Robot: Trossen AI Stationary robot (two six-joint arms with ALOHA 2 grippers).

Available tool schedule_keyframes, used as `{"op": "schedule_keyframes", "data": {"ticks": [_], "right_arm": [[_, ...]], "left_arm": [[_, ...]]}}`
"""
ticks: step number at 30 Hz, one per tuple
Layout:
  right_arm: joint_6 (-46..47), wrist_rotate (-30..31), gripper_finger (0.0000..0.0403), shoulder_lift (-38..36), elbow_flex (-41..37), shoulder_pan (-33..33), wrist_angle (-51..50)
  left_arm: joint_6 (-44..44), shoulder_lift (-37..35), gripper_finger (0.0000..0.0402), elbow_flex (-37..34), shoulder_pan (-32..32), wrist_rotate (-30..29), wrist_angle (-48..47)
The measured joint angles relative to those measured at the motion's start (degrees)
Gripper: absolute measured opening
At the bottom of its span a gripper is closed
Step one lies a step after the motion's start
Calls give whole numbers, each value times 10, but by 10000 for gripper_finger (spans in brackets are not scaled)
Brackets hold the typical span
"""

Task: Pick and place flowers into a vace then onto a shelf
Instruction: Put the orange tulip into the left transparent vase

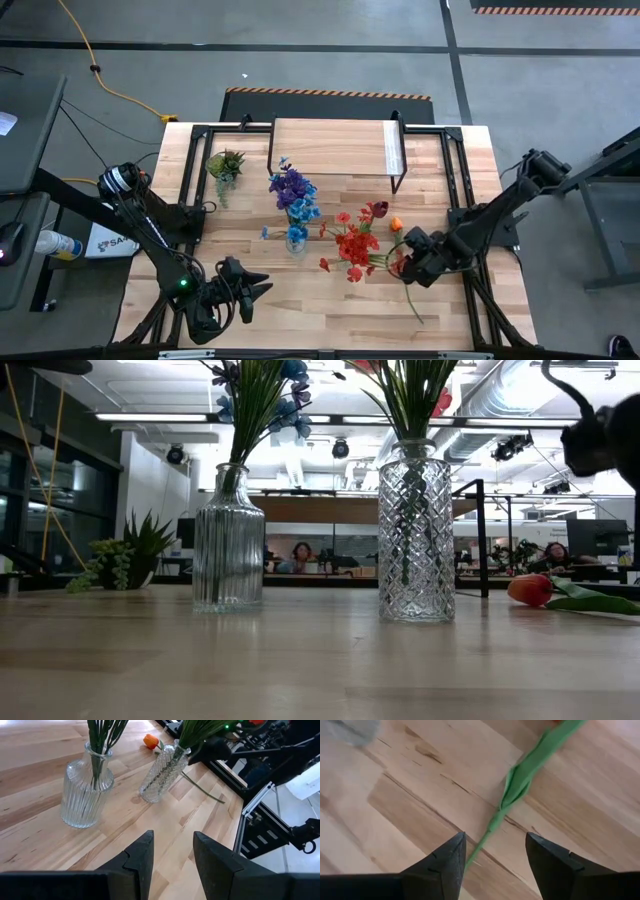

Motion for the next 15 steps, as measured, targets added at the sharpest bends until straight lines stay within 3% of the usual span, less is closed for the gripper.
{"op": "schedule_keyframes", "data": {"ticks": [15], "right_arm": [[1, -5, 197, 109, 3, -4, 51]], "left_arm": [[0, 0, 170, 0, 0, 12, 0]]}}
